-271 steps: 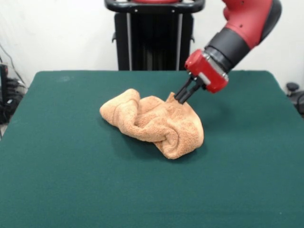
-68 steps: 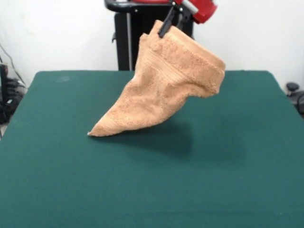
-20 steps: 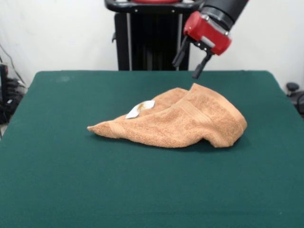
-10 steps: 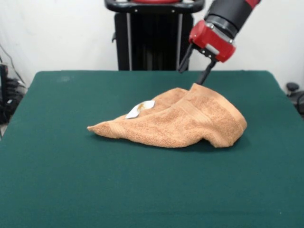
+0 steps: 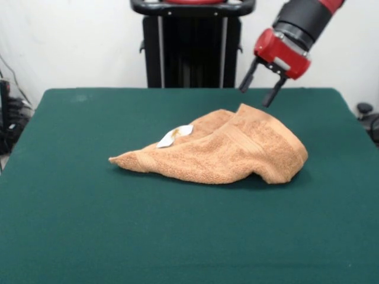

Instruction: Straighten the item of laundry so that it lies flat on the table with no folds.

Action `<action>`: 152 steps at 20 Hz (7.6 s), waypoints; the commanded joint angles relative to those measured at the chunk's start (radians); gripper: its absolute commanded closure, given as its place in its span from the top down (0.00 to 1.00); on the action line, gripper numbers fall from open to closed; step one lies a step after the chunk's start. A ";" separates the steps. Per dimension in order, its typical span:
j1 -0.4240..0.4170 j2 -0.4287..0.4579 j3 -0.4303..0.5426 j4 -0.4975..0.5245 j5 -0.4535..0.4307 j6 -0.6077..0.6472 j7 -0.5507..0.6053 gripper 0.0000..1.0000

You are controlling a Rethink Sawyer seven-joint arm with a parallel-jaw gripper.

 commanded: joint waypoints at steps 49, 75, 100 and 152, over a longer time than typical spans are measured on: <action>-0.040 0.103 0.163 -0.013 0.167 -0.079 0.213 1.00; -0.096 -0.096 0.160 0.082 0.114 -0.007 0.138 0.00; -0.154 -0.152 0.106 -0.004 0.012 0.153 0.107 0.00; -0.427 -0.817 0.225 -0.070 -0.350 0.764 -0.105 0.00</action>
